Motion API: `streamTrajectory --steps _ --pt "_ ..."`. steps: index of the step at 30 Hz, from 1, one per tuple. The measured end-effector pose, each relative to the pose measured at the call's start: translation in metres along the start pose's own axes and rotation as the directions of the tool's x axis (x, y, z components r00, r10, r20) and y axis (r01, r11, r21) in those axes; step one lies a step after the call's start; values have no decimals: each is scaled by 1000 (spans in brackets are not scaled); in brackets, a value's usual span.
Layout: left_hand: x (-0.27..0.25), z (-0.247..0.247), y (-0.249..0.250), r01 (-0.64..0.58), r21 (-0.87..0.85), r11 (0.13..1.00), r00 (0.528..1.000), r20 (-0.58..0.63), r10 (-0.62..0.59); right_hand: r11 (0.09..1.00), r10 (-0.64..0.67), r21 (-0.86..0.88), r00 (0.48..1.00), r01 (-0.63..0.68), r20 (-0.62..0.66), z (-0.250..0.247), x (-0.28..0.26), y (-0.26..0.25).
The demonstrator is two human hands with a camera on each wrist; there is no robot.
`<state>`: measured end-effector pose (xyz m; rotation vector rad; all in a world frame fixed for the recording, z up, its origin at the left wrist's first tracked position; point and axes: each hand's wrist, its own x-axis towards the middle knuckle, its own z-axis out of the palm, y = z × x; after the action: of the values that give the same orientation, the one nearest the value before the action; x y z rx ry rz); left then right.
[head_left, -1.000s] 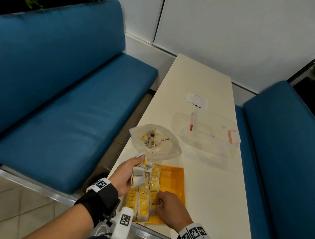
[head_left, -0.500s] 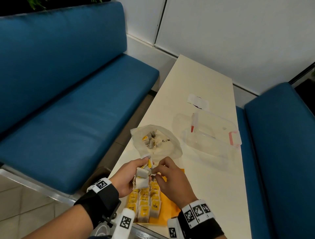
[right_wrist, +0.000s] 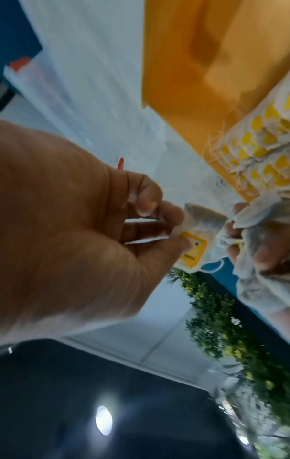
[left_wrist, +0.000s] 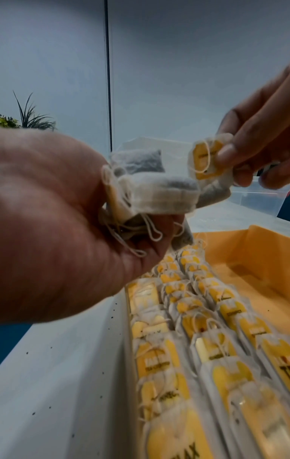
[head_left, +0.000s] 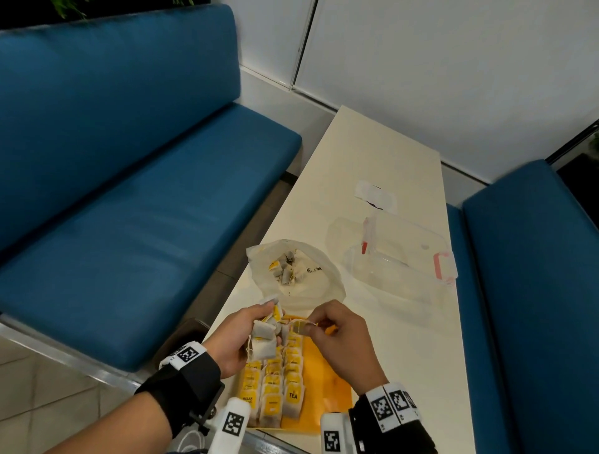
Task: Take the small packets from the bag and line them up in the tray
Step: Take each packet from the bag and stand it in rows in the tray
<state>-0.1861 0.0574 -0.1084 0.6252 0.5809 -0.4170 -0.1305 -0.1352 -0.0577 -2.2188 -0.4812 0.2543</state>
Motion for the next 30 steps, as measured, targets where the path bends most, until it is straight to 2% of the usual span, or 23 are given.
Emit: streamTrajectory --steps 3,6,11,14,23,30 --pt "1 -2 0 -8 27 1000 1000 -25 9 972 202 102 975 -211 92 -2 -2 4" --pt "2 -2 -2 -32 44 999 999 -41 33 935 277 167 937 -314 211 1 -11 12" --pt "0 2 -3 -59 37 998 997 -40 61 875 419 67 821 -479 388 14 -32 28" --pt "-4 5 -3 -67 54 996 997 -30 68 835 477 45 762 -548 437 21 -44 36" --pt "-9 11 -5 -102 53 993 995 0 102 804 571 -141 683 -578 456 32 -56 45" --pt "-15 14 -4 -116 82 990 993 -5 117 811 584 -242 712 -533 389 46 -58 53"
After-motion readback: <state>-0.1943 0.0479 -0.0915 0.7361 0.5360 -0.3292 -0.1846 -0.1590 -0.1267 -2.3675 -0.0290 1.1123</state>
